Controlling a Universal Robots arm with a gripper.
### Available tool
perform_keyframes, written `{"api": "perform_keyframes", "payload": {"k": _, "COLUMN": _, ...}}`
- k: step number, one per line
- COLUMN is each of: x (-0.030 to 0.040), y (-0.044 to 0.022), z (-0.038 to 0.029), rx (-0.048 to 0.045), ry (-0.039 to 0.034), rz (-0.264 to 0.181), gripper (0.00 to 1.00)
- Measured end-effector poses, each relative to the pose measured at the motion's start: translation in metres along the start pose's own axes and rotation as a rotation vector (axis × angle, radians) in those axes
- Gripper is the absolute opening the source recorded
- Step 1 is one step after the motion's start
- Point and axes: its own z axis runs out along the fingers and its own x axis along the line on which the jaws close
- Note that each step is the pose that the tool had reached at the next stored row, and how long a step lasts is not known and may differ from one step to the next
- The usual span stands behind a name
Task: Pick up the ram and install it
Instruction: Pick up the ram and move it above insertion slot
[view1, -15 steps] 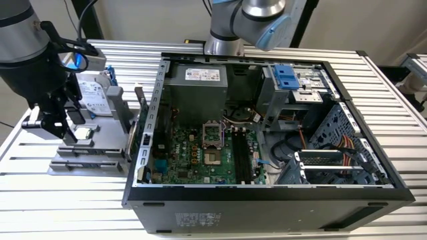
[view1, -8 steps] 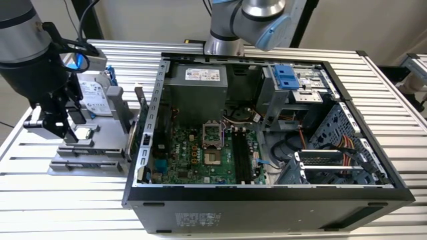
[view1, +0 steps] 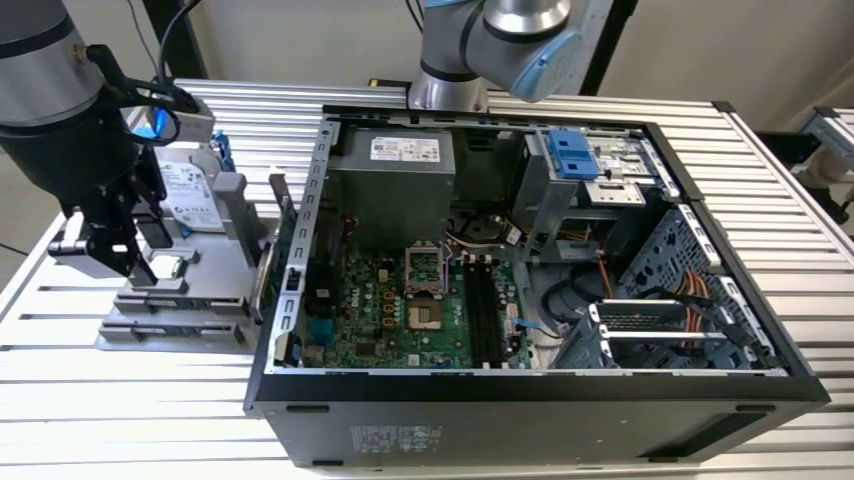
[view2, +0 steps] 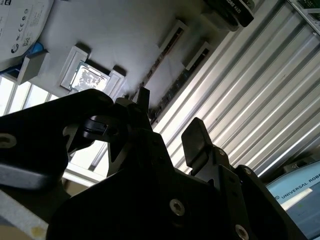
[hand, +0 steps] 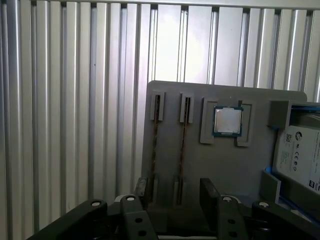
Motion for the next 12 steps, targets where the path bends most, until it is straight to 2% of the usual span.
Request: {"api": "perform_keyframes", "payload": {"k": 12, "x": 0.0000, "y": 0.0000, "z": 0.0012, "rx": 0.0000, "ry": 0.0000, "rz": 0.000, "gripper": 1.00}}
